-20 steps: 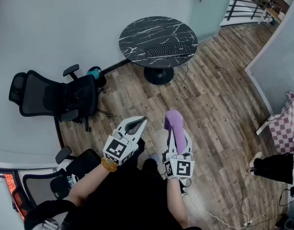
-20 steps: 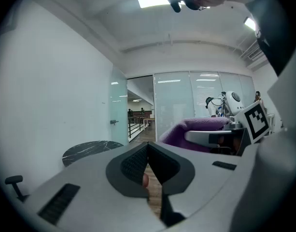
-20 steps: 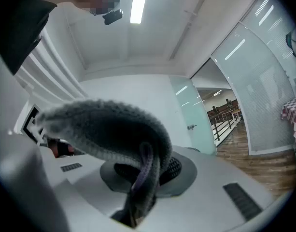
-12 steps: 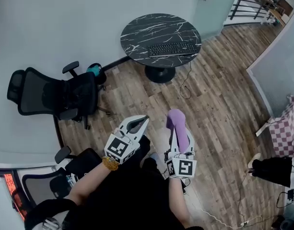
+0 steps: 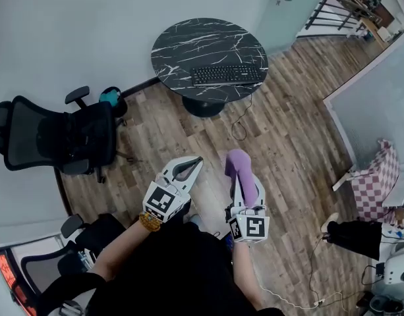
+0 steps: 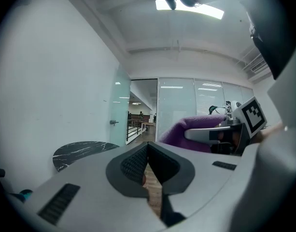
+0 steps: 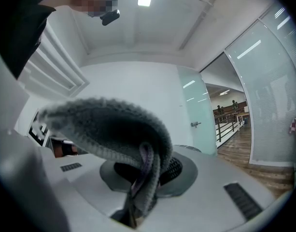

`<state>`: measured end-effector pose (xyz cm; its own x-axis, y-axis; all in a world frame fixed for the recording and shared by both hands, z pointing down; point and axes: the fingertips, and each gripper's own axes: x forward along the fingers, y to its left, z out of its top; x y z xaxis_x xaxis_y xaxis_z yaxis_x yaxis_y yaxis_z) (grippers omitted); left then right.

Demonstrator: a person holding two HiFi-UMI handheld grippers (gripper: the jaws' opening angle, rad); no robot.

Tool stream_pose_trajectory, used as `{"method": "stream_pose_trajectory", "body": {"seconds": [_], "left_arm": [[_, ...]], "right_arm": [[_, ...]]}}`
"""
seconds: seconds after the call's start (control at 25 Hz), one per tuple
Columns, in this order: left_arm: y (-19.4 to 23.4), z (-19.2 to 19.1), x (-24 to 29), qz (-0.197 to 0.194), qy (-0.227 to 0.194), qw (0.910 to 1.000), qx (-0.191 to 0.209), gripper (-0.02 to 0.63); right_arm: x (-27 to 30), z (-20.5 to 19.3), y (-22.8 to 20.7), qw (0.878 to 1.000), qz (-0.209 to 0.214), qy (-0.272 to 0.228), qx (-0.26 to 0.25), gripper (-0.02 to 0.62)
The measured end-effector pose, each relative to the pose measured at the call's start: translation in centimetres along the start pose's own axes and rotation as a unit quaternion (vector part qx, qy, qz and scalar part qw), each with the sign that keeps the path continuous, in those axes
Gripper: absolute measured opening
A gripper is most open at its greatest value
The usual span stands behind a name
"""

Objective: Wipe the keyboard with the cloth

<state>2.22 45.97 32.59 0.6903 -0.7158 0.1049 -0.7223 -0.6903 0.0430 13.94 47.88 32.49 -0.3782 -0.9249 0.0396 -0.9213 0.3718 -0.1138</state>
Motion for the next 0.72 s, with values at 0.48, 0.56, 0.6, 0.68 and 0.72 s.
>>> {"method": "stream_pose_trajectory", "body": {"seconds": [0.48,0.56,0.6,0.68,0.72], "left_arm": [[11.7,0.5,5.1,-0.025,-0.007,0.9996,-0.01,0.012],[13.4,0.4,5.7,-0.03,-0.007,0.9995,-0.008,0.012],[14.3,0.3,6.1,-0.031,-0.006,0.9995,-0.008,0.012],[16.0,0.1,6.8,-0.031,-0.004,0.9995,-0.009,0.012],[16.7,0.1,7.1,-0.03,-0.003,0.9995,-0.01,0.012]], "right_arm": [[12.6,0.6,-2.5,0.998,-0.045,0.045,-0.016,0.075],[14.6,0.6,-2.8,0.998,-0.051,0.045,-0.019,0.075],[15.7,0.6,-3.0,0.997,-0.054,0.044,-0.019,0.075],[17.5,0.8,-3.5,0.997,-0.062,0.042,-0.018,0.075],[18.3,1.0,-3.8,0.997,-0.066,0.041,-0.018,0.075]]}}
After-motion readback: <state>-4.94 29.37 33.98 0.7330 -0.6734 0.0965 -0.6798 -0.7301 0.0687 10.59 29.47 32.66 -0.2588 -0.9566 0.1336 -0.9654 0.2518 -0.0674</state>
